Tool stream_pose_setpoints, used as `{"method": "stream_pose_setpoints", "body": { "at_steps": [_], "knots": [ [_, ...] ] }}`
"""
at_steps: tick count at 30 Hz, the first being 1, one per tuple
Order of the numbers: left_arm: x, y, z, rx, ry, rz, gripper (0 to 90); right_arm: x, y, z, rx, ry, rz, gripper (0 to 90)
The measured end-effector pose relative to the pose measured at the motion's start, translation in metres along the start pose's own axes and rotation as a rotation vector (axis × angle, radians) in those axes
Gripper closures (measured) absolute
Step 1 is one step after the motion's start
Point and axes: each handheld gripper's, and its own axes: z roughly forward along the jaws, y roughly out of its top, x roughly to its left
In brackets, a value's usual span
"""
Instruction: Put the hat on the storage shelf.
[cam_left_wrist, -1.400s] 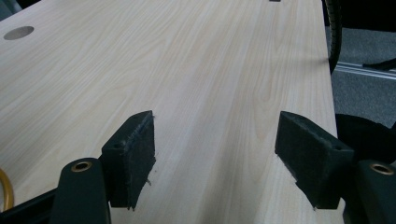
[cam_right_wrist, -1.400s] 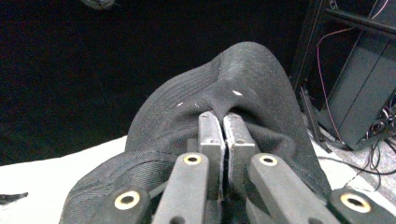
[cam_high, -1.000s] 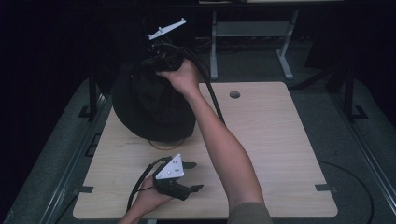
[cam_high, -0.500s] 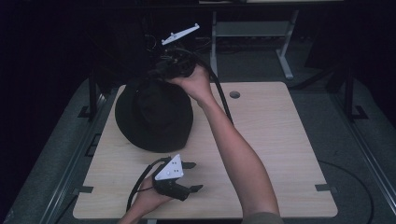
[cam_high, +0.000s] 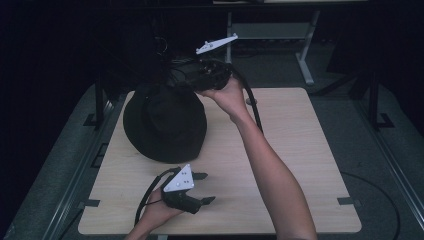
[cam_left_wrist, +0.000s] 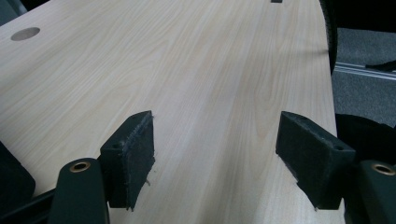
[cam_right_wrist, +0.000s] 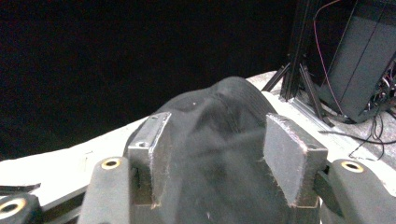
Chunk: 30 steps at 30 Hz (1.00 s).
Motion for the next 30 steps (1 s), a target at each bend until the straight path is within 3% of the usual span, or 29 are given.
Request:
{"method": "stream_pose_setpoints", "body": {
  "at_steps": [12,30],
  "knots": [
    [0.002,-0.001,-0.002,-0.010,0.013,-0.014,27.0,-0.005,-0.020,-0.023,-0.002,-0.025,0.017,38.1],
    [0.004,-0.002,0.000,0.014,0.022,-0.031,23.9,-0.016,-0.059,-0.056,-0.007,-0.056,0.064,32.6]
  ]
}}
